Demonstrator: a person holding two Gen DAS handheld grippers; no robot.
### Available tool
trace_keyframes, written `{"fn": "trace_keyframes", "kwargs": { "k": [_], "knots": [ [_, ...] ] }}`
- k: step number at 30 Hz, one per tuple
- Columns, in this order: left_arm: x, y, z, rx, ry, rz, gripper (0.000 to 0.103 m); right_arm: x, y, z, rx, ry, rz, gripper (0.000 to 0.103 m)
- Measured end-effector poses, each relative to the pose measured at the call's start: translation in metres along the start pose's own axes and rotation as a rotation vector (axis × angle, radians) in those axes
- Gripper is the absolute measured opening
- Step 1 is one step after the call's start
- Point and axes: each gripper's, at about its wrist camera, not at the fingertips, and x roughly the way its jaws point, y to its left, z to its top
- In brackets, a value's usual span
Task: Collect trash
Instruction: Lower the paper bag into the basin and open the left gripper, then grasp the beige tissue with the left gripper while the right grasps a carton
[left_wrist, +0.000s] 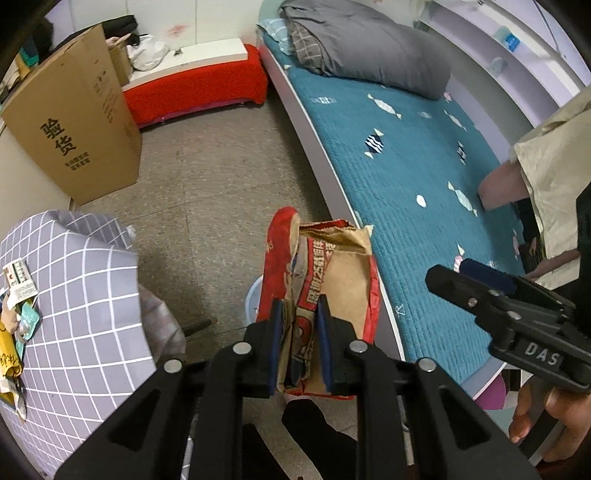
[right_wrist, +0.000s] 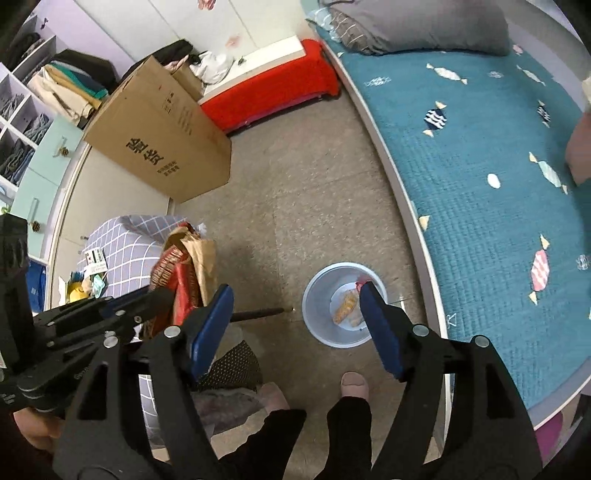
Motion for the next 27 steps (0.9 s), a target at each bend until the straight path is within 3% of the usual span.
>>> {"fn": "trace_keyframes", "kwargs": {
  "k": [6,8,9,11,13,19,27],
  "knots": [
    [0.006,-0.019,0.009,0.037,0.014,-0.027,0.02,-0.019,-0.014,0.003,0.025,-0.06,-0.025,0.071],
    [0.008,-0.025,0.012,0.046,0.02,-0.036,0.025,-0.024,-0.018,0.003,0.032,-0.076,-0.03,0.072],
    [0.01,-0.027,0.013,0.049,0.027,-0.049,0.029,-0.026,-0.019,0.003,0.038,-0.083,-0.033,0.073],
    [0.011,-0.029,0.013,0.051,0.028,-0.046,0.057,-0.029,-0.023,0.002,0.051,-0.091,-0.039,0.073],
    [0.01,-0.029,0.012,0.048,0.021,-0.029,0.064,-0.03,-0.027,0.001,0.061,-0.091,-0.044,0.073],
    [0.004,-0.019,0.008,0.015,0.02,-0.017,0.066,-0.028,-0.025,-0.003,0.07,-0.076,-0.043,0.073],
    [-0.017,0.012,-0.001,-0.042,-0.014,0.016,0.068,-0.012,0.013,-0.004,0.011,-0.044,-0.012,0.073]
  ]
}}
